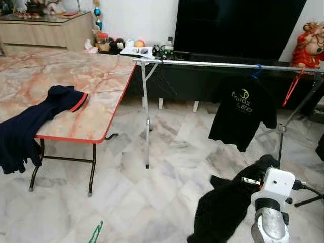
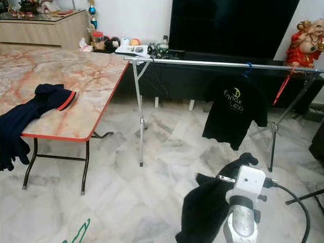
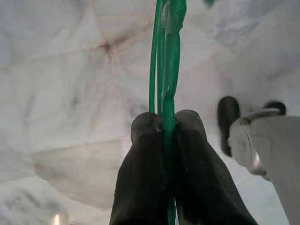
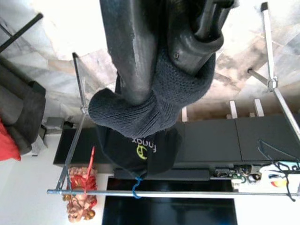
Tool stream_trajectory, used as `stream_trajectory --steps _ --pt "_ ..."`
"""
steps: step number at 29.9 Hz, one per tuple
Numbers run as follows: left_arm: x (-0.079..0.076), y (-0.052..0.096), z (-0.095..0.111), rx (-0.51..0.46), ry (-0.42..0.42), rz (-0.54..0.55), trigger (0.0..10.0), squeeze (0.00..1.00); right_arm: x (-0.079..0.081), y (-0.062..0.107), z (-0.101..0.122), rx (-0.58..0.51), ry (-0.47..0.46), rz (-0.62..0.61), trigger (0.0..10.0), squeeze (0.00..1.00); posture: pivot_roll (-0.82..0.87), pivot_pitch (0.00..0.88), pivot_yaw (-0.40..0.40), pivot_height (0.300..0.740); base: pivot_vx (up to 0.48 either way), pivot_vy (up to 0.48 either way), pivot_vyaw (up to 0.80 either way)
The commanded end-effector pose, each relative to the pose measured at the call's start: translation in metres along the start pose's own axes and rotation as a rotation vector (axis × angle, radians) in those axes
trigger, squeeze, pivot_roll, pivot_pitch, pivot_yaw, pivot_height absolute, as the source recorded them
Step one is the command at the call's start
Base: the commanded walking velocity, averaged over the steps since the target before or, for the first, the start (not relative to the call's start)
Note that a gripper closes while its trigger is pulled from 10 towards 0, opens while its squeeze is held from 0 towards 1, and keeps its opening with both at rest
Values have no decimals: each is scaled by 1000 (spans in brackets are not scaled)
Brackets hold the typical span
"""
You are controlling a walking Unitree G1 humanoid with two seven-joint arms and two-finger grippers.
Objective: Hang hanger
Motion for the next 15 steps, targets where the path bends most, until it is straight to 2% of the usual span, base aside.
stream_trajectory --steps 1,15 --pt "-1 0 -4 13 10 0 10000 0 -4 -2 9 -28 -4 -13 10000 0 119 2 -15 740 0 379 0" --pt "-2 1 -8 27 18 1 10000 0 0 -3 12 -41 11 8 10000 0 121 12 -19 740 0 383 0"
Point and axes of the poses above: a point about 5 cm out from each wrist's last joint towards the gripper, its own y axis pointing back from the gripper into the wrist, its own z axis along the axis of the wrist's last joint, x = y × z, the point moved 6 cm from there along -y, pointing out of the wrist towards the gripper, and after that the axes turned 4 degrees about y, right-handed, at the moved point
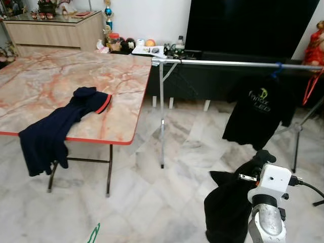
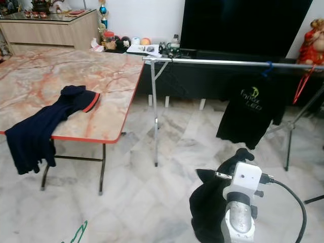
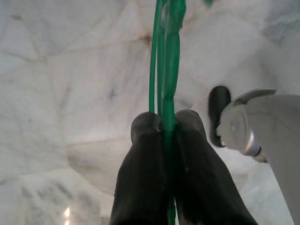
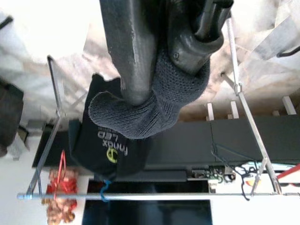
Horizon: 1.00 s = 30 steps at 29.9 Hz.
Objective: Hang hanger
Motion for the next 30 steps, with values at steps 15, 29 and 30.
stream_trajectory --steps 15,29,30 --pt "2 1 -6 22 2 3 10000 0 0 -3 15 -55 -9 5 10000 0 122 14 -20 740 0 384 124" --pt "1 1 -7 24 4 2 10000 0 5 -3 16 -56 -13 16 10000 0 122 13 -19 740 0 384 0" --pt "0 1 -7 24 5 2 10000 0 5 -3 16 -56 -13 18 10000 0 123 15 -20 740 0 382 0"
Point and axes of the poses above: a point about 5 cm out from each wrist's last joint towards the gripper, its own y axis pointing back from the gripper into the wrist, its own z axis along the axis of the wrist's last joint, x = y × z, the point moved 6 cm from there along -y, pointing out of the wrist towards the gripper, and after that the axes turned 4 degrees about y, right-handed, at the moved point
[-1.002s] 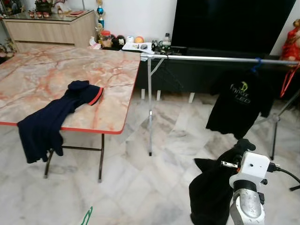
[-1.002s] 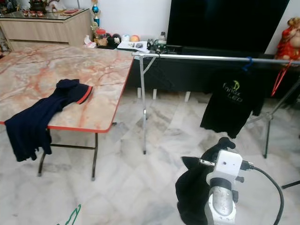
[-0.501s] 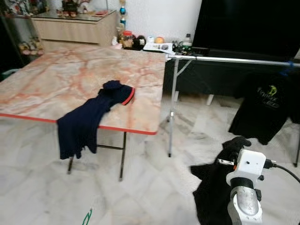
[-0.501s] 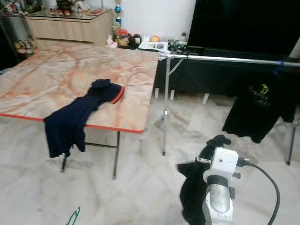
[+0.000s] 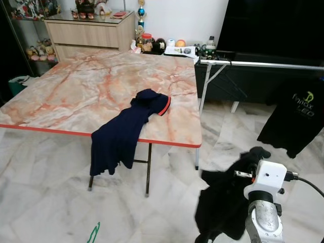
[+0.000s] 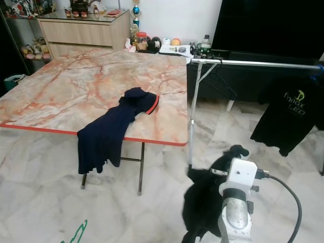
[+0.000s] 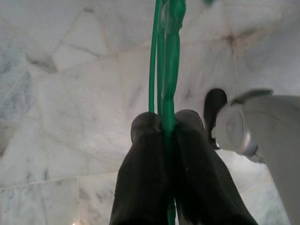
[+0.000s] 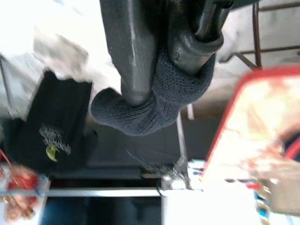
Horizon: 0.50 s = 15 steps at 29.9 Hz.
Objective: Hang hanger
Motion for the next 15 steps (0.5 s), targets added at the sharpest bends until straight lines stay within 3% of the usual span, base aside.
stream_trajectory --steps 1,15 --pt "5 1 -4 19 -8 11 10000 0 -2 -3 12 -40 -12 -8 10000 0 123 15 -20 740 0 382 0" --pt "5 1 -4 16 -6 9 10000 0 -2 -4 13 -45 -10 -7 10000 0 122 18 -23 740 0 382 0"
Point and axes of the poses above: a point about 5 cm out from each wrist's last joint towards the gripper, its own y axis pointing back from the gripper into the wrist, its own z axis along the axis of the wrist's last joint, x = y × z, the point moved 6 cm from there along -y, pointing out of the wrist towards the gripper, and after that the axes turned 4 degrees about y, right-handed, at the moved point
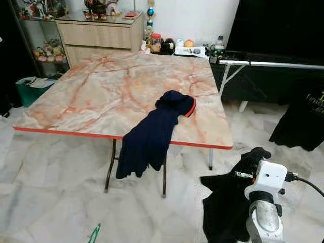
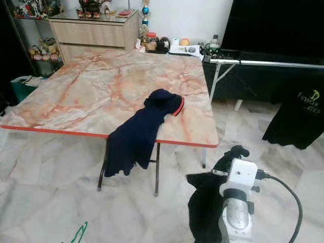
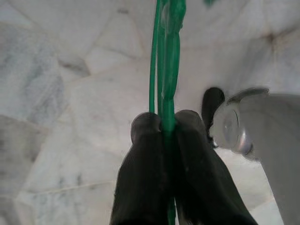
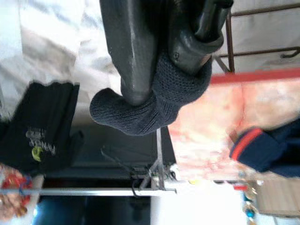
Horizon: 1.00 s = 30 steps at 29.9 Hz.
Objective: Hang hanger
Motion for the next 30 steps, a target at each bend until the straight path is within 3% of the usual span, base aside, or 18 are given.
stream_trajectory --steps 1,20,30 --pt "5 1 -2 11 -11 10 10000 0 -1 -4 14 -46 -13 -7 10000 0 122 18 -23 740 0 337 0" --pt "1 0 -1 9 -24 1 10000 0 2 -7 19 -68 0 9 10000 0 123 3 -24 740 0 15 0" --pt "0 0 0 5 -19 -10 10000 0 9 -7 23 -87 18 41 10000 0 124 0 -24 740 0 0 772"
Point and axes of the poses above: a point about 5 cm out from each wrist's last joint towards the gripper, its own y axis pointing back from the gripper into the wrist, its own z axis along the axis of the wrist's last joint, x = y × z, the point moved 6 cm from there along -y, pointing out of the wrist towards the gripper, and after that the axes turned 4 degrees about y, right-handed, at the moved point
